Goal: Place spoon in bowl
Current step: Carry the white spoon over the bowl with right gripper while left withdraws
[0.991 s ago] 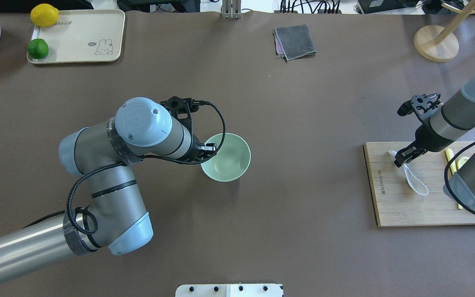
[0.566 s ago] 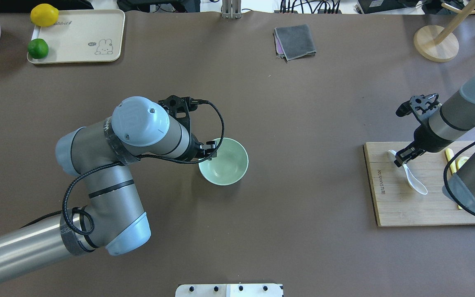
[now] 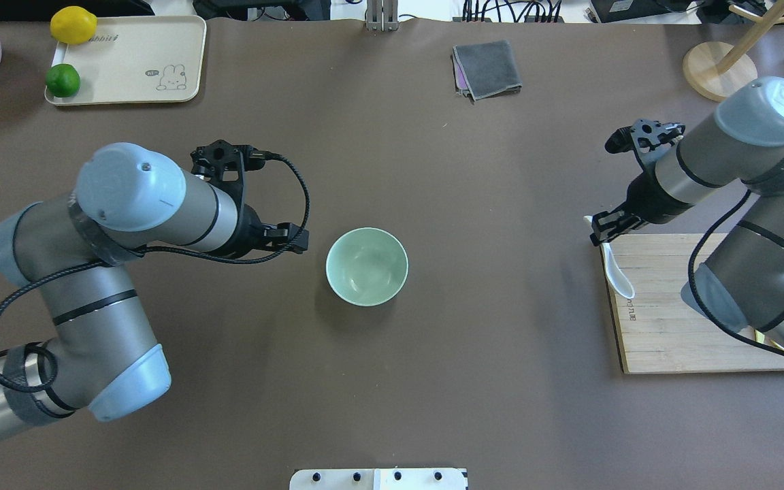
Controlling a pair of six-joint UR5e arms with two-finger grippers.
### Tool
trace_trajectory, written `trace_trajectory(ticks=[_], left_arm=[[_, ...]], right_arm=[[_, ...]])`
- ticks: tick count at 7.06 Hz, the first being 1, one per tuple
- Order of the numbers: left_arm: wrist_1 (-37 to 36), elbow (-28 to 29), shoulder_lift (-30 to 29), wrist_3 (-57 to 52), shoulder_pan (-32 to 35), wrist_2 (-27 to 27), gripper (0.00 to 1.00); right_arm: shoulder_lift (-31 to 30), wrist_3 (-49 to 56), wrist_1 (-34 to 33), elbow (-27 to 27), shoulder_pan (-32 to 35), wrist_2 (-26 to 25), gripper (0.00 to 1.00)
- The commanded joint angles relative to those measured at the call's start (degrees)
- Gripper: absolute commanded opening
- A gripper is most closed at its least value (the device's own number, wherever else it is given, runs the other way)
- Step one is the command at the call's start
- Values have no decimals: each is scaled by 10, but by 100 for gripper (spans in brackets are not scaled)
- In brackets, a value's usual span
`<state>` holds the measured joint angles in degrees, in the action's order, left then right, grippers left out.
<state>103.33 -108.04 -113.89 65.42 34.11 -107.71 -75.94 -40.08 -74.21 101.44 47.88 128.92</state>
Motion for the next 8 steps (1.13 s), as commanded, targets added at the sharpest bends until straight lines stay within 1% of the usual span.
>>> trace_trajectory(ticks=[1, 2, 3, 4, 5, 6, 7, 8], left_arm=[[6, -21, 80, -103, 53, -34, 96], [20, -22, 113, -134, 74, -40, 96], [46, -21, 144, -163, 95, -63, 96], [69, -18, 176, -190, 114, -81, 96], [93, -17, 208, -222, 134, -90, 96], [96, -10, 214, -245, 153, -114, 96], [96, -7, 214, -246, 154, -115, 96], [97, -6, 211, -245, 153, -115, 96]], right_arm=[[105, -199, -1, -28, -47, -50, 0], [168, -333, -1, -64, -64, -69, 0], [197, -413, -1, -78, -86, -105, 0], [208, -470, -1, -78, -114, -158, 0], [222, -513, -2, -78, -138, -202, 0], [235, -556, -21, -79, -160, -234, 0], [264, -587, -57, -87, -179, -276, 0], [270, -590, -66, -87, -188, -286, 0]])
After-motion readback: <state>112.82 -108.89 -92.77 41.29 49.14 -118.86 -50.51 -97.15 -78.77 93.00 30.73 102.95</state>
